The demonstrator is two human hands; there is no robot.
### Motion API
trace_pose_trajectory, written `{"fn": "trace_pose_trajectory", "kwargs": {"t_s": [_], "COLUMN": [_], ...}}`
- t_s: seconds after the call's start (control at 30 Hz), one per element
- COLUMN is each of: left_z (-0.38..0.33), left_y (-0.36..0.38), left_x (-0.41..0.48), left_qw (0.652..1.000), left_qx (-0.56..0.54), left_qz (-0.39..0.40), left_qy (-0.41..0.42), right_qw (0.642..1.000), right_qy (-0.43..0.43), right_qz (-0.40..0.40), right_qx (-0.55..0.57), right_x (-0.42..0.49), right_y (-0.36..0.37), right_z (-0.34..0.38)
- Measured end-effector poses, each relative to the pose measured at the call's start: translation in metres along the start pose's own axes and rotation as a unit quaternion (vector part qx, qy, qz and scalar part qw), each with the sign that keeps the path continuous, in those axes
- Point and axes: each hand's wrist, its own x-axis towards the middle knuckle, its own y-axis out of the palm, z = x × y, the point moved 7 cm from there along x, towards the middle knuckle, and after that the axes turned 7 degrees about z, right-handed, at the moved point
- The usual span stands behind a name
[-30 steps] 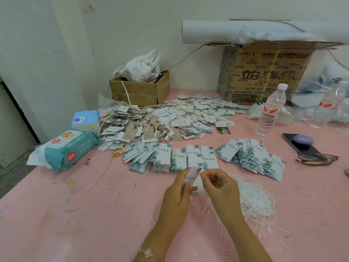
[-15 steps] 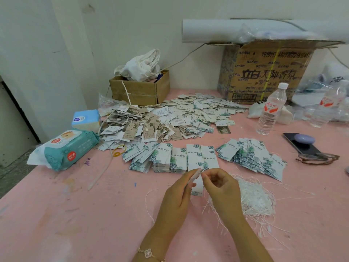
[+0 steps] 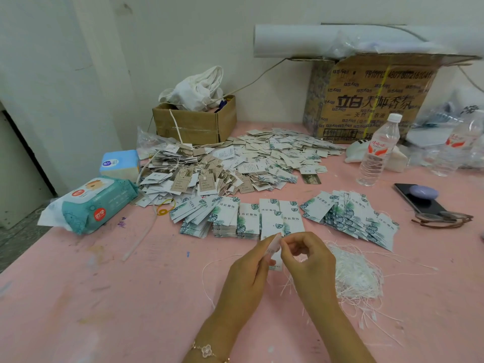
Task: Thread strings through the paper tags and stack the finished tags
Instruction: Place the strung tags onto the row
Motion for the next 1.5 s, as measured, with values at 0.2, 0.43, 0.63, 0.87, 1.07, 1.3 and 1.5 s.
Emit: {"fn": "trace_pose_trajectory", "kwargs": {"t_s": [0.2, 0.43, 0.63, 0.87, 1.07, 1.3, 1.5], "left_z": [0.006, 0.005, 0.012, 0.011, 0.008, 0.009, 0.012], "left_y": [0.000, -0.005, -0.009, -0.009, -0.009, -0.010, -0.010], "left_x": [0.001, 0.002, 0.004, 0.005, 0.004, 0.005, 0.005], "left_qw": [0.989, 0.986, 0.975, 0.968, 0.968, 0.969, 0.941], "left_qx": [-0.140, -0.158, -0.192, -0.223, -0.226, -0.217, -0.305], "left_qz": [-0.033, -0.039, -0.080, -0.084, -0.085, -0.093, -0.120], "left_qy": [-0.042, -0.046, -0.075, -0.079, -0.073, -0.070, -0.080], "right_qw": [0.996, 0.990, 0.978, 0.965, 0.967, 0.970, 0.968], "right_qy": [-0.061, -0.090, -0.132, -0.174, -0.167, -0.158, -0.175], "right_qz": [-0.001, -0.005, -0.020, -0.029, -0.033, -0.041, -0.030], "right_qx": [-0.069, -0.107, -0.158, -0.193, -0.188, -0.182, -0.175], "right_x": [-0.003, -0.005, -0.005, -0.008, -0.008, -0.008, -0.009], "right_y": [0.001, 0.001, 0.001, 0.004, 0.004, 0.001, 0.005], "right_z": [0.009, 0.013, 0.016, 0.018, 0.016, 0.016, 0.017]}}
